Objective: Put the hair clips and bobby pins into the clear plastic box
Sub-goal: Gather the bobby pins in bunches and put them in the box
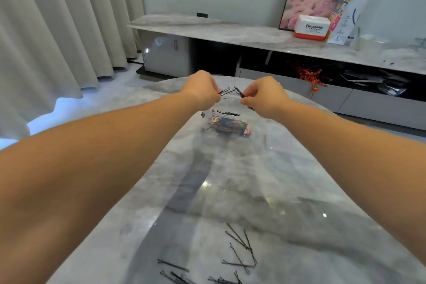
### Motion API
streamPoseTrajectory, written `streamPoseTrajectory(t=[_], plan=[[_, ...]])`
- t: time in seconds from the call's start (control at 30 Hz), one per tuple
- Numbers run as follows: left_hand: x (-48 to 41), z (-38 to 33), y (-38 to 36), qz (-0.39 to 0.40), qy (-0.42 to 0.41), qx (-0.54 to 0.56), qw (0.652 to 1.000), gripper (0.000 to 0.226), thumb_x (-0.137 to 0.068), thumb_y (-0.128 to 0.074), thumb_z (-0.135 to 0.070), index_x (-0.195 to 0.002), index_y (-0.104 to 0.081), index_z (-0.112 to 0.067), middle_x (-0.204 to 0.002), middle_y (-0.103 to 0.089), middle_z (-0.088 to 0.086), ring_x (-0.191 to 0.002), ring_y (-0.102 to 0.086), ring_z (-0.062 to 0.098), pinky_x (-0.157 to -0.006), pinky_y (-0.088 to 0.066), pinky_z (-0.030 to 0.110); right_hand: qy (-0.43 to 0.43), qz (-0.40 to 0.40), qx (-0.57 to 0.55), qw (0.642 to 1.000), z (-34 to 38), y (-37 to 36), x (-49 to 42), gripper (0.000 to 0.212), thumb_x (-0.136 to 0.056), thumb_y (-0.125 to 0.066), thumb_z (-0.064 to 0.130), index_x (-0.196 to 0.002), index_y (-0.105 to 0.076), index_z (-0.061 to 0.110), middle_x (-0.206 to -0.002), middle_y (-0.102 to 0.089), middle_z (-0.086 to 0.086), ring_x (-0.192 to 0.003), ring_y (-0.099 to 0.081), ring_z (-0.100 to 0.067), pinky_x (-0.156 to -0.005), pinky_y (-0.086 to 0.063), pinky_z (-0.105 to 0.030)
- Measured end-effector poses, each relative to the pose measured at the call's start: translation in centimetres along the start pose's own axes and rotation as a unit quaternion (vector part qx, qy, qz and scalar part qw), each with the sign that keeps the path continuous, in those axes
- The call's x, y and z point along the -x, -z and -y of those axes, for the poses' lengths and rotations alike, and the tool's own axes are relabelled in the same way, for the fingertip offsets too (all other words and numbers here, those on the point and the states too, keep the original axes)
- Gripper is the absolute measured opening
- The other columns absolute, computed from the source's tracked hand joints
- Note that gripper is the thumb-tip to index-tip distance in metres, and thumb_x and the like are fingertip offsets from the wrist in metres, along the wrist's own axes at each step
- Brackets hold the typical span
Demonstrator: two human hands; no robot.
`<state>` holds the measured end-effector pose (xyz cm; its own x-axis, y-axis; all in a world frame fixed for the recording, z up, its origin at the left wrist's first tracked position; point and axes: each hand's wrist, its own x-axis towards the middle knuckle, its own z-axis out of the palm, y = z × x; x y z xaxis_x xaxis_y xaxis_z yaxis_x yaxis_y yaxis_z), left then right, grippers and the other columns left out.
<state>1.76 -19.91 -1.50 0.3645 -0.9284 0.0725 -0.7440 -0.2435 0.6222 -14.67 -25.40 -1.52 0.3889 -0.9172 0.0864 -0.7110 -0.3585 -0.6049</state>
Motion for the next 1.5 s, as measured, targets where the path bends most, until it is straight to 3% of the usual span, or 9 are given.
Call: streamPoseTrajectory(t=[0.07, 0.2, 0.33, 0.5, 0.67, 0.87, 1.0, 1.13, 1.5], plan=[[-1.1, 0.4, -0.9, 0.019, -0.008, -0.018, 1.000, 0.008, -0.086, -0.073, -0.014, -0.092, -0.078, -0.014, -0.091, -0.074, 0.006, -0.087, -0.071, 0.024, -0.072, -0.052, 0.028, 0.015, -0.001, 0.020, 1.000, -0.5, -0.7, -0.8, 0.014, -0.085, -0.072, 0.018, -0.095, -0.074, 0.009, -0.082, -0.071, -0.008, -0.075, -0.064, -0.022, -0.062, -0.044, -0.026], [-1.8, 1.2, -2.2, 0.055, -0.045, -0.046, 0.996, 0.014, -0.085, -0.078, -0.021, -0.095, -0.077, -0.012, -0.090, -0.076, 0.009, -0.065, -0.069, 0.026, -0.069, -0.062, 0.034, 0.026, -0.010, -0.007, 1.000, -1.4, -2.0, -1.6, 0.024, -0.085, -0.073, 0.021, -0.107, -0.071, 0.012, -0.094, -0.070, -0.004, -0.086, -0.066, -0.021, -0.073, -0.048, -0.028], [-1.4, 2.0, -2.2, 0.026, -0.063, -0.015, 0.998, 0.013, -0.087, -0.075, -0.020, -0.099, -0.073, -0.016, -0.093, -0.071, 0.000, -0.070, -0.066, 0.020, -0.060, -0.053, 0.027, 0.021, -0.040, -0.037, 0.998, -1.9, -1.8, -1.3, 0.015, -0.086, -0.071, 0.020, -0.100, -0.071, 0.016, -0.093, -0.072, -0.001, -0.084, -0.067, -0.018, -0.072, -0.050, -0.027], [1.2, 2.9, -1.0, 0.006, -0.100, -0.031, 0.994, 0.004, -0.089, -0.070, -0.022, -0.086, -0.068, -0.024, -0.078, -0.063, -0.009, -0.078, -0.064, 0.017, -0.072, -0.049, 0.028, 0.035, -0.051, -0.048, 0.997, -2.3, -0.5, 2.3, 0.007, -0.086, -0.070, 0.021, -0.091, -0.072, 0.017, -0.076, -0.067, 0.007, -0.073, -0.063, -0.013, -0.069, -0.049, -0.027], [7.8, 3.0, 0.1, 0.074, -0.121, -0.039, 0.989, 0.005, -0.086, -0.070, -0.018, -0.085, -0.075, -0.017, -0.076, -0.066, -0.007, -0.075, -0.062, 0.013, -0.073, -0.048, 0.024, 0.056, 0.138, -0.003, 0.989, -1.6, -0.4, 10.6, 0.008, -0.081, -0.076, 0.025, -0.084, -0.072, 0.019, -0.066, -0.065, 0.008, -0.053, -0.054, -0.001, -0.059, -0.046, -0.021], [19.0, 4.4, -0.1, 0.277, -0.156, -0.142, 0.937, 0.018, -0.089, -0.064, -0.021, -0.101, -0.077, -0.019, -0.098, -0.077, -0.004, -0.083, -0.065, 0.008, -0.078, -0.050, 0.019, 0.030, 0.341, 0.168, 0.924, -1.4, -0.5, 23.9, 0.047, -0.074, -0.072, 0.052, -0.113, -0.062, 0.028, -0.101, -0.065, 0.010, -0.088, -0.062, -0.010, -0.081, -0.052, -0.027], [24.0, 5.4, 0.5, 0.360, -0.159, -0.183, 0.901, 0.036, -0.086, -0.068, -0.034, -0.121, -0.067, -0.024, -0.117, -0.066, -0.007, -0.103, -0.063, 0.011, -0.093, -0.054, 0.030, -0.028, 0.345, 0.158, 0.925, -1.2, -0.5, 28.5, 0.071, -0.063, -0.074, 0.065, -0.122, -0.051, 0.033, -0.111, -0.051, 0.012, -0.098, -0.053, -0.010, -0.086, -0.047, -0.026], [26.2, 5.3, -0.4, 0.369, -0.159, -0.224, 0.888, 0.050, -0.078, -0.079, -0.044, -0.121, -0.064, -0.026, -0.116, -0.058, -0.006, -0.106, -0.058, 0.016, -0.090, -0.053, 0.034, -0.047, 0.313, 0.122, 0.941, -0.5, -2.4, 30.3, 0.084, -0.055, -0.079, 0.066, -0.124, -0.048, 0.030, -0.114, -0.045, 0.008, -0.103, -0.051, -0.013, -0.089, -0.047, -0.027], [28.0, 4.3, -0.9, 0.337, -0.142, -0.225, 0.903, 0.012, -0.089, -0.068, -0.027, -0.100, -0.071, -0.024, -0.089, -0.065, -0.008, -0.088, -0.059, 0.016, -0.070, -0.045, 0.027, -0.045, 0.236, 0.126, 0.963, -0.1, -4.5, 30.9, 0.047, -0.067, -0.083, 0.043, -0.104, -0.061, 0.023, -0.100, -0.063, 0.005, -0.094, -0.059, -0.015, -0.075, -0.047, -0.025]])
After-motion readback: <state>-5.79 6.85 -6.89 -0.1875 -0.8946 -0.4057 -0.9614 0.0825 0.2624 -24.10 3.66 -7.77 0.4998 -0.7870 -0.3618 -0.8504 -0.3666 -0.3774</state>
